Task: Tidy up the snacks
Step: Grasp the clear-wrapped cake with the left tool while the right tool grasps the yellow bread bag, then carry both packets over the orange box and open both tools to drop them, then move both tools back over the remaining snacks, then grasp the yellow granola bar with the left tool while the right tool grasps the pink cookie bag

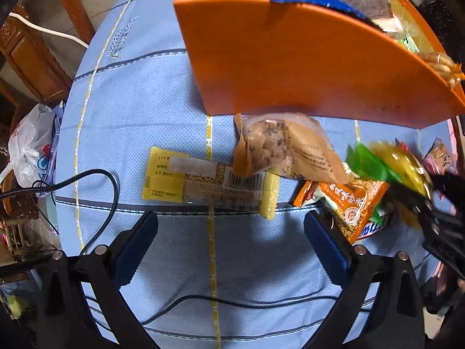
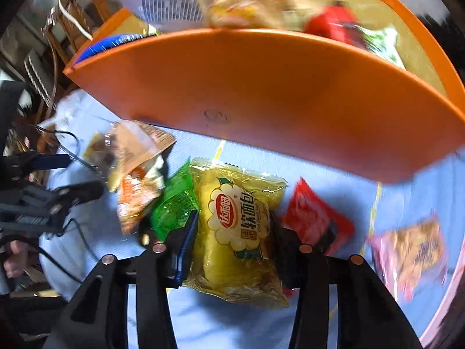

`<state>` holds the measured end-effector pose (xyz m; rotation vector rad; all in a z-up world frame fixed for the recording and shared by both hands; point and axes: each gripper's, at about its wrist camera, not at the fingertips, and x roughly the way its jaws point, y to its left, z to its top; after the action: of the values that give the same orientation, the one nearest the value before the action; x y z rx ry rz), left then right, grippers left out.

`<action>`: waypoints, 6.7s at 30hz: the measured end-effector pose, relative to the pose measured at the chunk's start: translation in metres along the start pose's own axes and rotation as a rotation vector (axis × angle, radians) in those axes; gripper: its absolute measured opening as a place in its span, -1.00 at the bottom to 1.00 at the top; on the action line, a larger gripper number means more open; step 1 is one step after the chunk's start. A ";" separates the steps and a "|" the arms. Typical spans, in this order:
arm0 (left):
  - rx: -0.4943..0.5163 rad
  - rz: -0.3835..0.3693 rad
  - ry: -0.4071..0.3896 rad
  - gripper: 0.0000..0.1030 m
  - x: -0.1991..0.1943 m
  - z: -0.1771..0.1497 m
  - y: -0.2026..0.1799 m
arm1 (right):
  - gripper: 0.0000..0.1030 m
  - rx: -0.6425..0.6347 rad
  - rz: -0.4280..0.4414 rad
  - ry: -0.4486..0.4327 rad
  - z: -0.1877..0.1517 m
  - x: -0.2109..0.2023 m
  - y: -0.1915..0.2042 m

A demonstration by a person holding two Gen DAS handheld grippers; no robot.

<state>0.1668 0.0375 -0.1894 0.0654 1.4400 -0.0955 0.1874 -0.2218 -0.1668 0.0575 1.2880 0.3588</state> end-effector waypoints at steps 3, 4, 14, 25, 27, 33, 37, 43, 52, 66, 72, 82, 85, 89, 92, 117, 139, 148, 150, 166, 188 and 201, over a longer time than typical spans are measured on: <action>-0.008 -0.019 -0.001 0.91 -0.002 0.003 0.002 | -0.15 0.069 0.059 -0.008 -0.016 -0.019 -0.015; -0.013 -0.027 -0.002 0.91 -0.003 0.006 0.001 | -0.15 0.087 0.072 -0.011 -0.023 -0.025 -0.019; -0.145 -0.110 0.069 0.91 0.016 0.042 -0.004 | -0.15 0.157 0.093 0.001 -0.060 -0.041 -0.030; -0.098 -0.042 0.029 -0.03 0.024 0.074 -0.012 | 0.34 0.085 0.018 0.124 -0.066 0.003 -0.006; -0.072 -0.029 0.016 -0.07 0.022 0.071 -0.015 | 0.60 0.067 -0.029 0.152 -0.067 0.012 -0.001; -0.023 -0.010 -0.014 -0.08 0.015 0.049 -0.012 | 0.93 0.068 -0.069 0.159 -0.069 0.025 0.010; -0.011 -0.015 -0.026 -0.02 0.020 0.030 -0.015 | 0.93 0.052 -0.148 0.181 -0.066 0.034 0.022; 0.079 0.070 -0.031 0.38 0.025 0.017 -0.034 | 0.93 0.007 -0.259 0.220 -0.065 0.049 0.045; 0.007 0.044 -0.034 0.92 0.042 0.002 -0.003 | 0.93 0.081 -0.233 0.160 -0.065 0.048 0.045; -0.003 0.025 0.022 0.70 0.049 0.019 -0.009 | -0.22 0.056 -0.244 0.150 -0.046 0.053 0.075; 0.013 -0.043 -0.057 -0.02 0.030 0.019 -0.016 | -0.25 0.051 -0.197 0.091 -0.043 0.034 0.068; -0.035 -0.083 -0.114 -0.04 -0.011 0.008 0.000 | -0.26 0.067 -0.166 -0.009 -0.056 -0.014 0.041; -0.015 -0.113 -0.168 -0.04 -0.039 0.004 -0.005 | -0.26 0.039 -0.150 -0.091 -0.043 -0.041 0.044; 0.006 -0.133 -0.233 -0.03 -0.082 0.004 -0.009 | -0.26 0.019 -0.141 -0.184 -0.019 -0.078 0.042; 0.029 -0.141 -0.309 -0.02 -0.114 0.016 -0.016 | -0.26 0.010 -0.146 -0.250 -0.001 -0.098 0.041; -0.090 -0.124 -0.341 0.91 -0.099 0.138 -0.013 | 0.67 0.202 -0.129 -0.396 0.113 -0.086 -0.015; -0.294 -0.064 -0.062 0.91 -0.026 -0.015 0.062 | 0.85 0.194 -0.047 -0.184 -0.046 -0.062 0.016; -0.572 -0.073 0.103 0.92 0.032 -0.040 0.095 | 0.85 0.213 -0.028 -0.115 -0.073 -0.048 0.021; -0.594 -0.088 0.110 0.92 0.034 -0.036 0.098 | 0.85 0.216 -0.028 -0.112 -0.073 -0.048 0.021; -0.700 -0.042 0.171 0.70 0.049 -0.011 0.118 | 0.85 0.177 -0.021 -0.072 -0.058 -0.034 0.021; -0.147 -0.118 0.039 -0.44 0.014 -0.049 0.032 | 0.85 0.577 -0.318 -0.167 -0.075 -0.058 -0.112; -0.173 -0.099 0.059 -0.44 0.013 -0.025 0.008 | 0.01 0.596 -0.391 -0.063 -0.012 -0.002 -0.124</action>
<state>0.1444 0.0479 -0.2054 -0.1458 1.5049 -0.0503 0.2043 -0.3409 -0.1982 0.3128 1.2737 -0.3668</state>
